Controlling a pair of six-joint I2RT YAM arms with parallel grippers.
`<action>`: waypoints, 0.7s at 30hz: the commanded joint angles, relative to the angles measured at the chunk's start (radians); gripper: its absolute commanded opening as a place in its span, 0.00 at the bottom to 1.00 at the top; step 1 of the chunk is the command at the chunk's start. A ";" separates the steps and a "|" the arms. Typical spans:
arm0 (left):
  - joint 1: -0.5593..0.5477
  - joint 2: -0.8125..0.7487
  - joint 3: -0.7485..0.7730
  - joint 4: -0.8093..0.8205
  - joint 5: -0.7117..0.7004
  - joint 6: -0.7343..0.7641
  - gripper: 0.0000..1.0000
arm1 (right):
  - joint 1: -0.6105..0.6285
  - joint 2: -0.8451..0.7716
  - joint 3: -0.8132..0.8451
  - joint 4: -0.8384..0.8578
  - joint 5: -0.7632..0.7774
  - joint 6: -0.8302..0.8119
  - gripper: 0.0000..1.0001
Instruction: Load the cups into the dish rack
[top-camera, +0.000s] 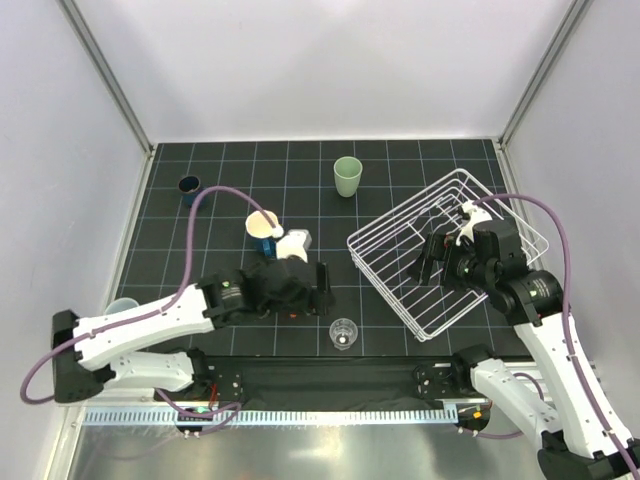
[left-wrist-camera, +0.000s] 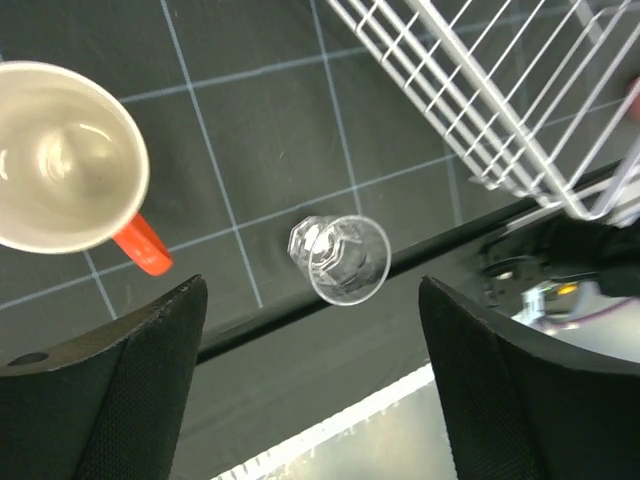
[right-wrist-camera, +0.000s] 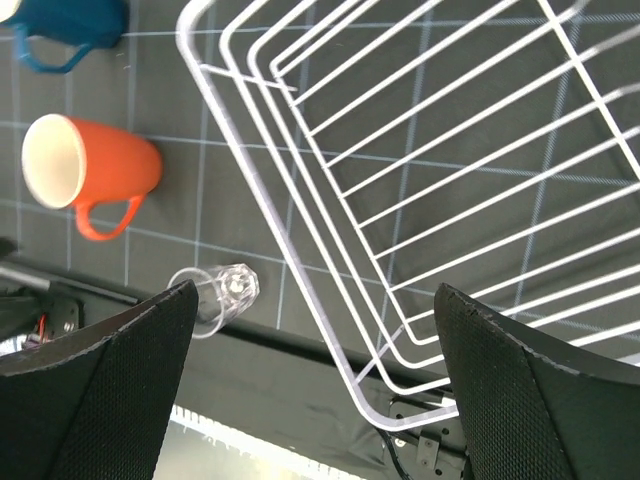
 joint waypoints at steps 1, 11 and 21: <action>-0.110 0.070 0.058 -0.078 -0.188 -0.036 0.82 | -0.002 -0.030 0.049 0.008 -0.069 -0.063 1.00; -0.276 0.206 0.078 -0.096 -0.197 -0.098 0.56 | -0.002 -0.053 0.036 -0.029 -0.139 -0.075 1.00; -0.282 0.345 0.133 -0.064 -0.203 -0.077 0.55 | -0.004 -0.082 0.017 -0.043 -0.171 -0.087 1.00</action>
